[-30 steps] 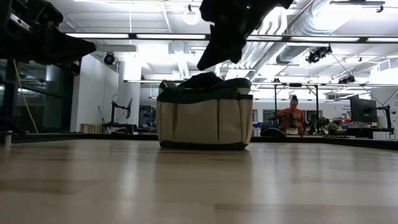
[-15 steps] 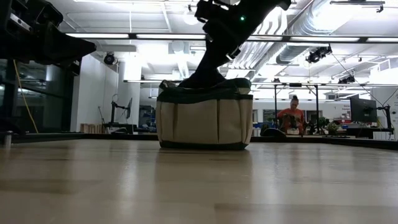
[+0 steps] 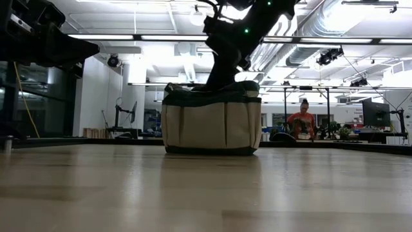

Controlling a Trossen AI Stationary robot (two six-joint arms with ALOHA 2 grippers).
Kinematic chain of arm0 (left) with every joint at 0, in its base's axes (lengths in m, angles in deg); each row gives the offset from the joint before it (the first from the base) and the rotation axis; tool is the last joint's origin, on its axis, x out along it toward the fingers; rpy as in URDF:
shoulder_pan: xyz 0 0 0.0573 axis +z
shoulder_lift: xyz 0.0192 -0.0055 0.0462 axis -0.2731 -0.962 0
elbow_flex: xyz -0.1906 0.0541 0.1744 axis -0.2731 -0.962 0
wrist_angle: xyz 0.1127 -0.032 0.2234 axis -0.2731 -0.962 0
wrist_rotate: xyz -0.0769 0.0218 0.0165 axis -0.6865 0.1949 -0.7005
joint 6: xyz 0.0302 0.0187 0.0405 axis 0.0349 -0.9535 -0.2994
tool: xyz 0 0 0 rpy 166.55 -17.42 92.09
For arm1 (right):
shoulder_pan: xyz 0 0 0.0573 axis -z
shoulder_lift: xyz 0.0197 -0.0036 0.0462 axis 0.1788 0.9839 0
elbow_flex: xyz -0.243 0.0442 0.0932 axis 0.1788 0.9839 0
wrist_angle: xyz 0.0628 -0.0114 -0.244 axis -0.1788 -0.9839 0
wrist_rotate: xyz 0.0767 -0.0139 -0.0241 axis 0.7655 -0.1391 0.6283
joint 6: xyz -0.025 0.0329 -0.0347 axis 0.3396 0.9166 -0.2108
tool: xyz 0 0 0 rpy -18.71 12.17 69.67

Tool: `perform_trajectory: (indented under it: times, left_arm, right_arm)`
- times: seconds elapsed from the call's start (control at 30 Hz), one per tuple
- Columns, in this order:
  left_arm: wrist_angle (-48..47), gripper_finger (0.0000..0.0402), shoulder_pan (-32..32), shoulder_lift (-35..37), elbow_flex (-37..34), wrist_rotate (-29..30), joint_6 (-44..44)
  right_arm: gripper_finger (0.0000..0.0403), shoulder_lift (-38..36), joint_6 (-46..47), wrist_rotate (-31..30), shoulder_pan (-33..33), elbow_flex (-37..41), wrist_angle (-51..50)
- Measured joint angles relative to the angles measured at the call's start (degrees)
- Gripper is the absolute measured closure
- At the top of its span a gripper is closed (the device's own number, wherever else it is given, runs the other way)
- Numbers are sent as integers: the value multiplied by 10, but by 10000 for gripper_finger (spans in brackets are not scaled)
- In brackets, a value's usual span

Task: Pick & Place Garden tools in Gardening bag
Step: Put the red glove into the gardening bag

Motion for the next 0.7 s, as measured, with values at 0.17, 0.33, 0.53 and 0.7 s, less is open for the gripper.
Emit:
perform_trajectory:
  times: [0.17,0.33,0.53,0.7]
  left_arm:
    - [0,402,0,0,0,0,0]
    - [0,402,0,0,0,0,0]
    - [1,402,0,0,0,0,0]
    - [1,402,0,0,0,0,0]
  right_arm:
    - [398,18,0,37,10,0,-2]
    - [398,43,11,82,11,0,-2]
    - [398,66,11,126,11,0,-2]
    - [398,65,11,133,11,0,2]
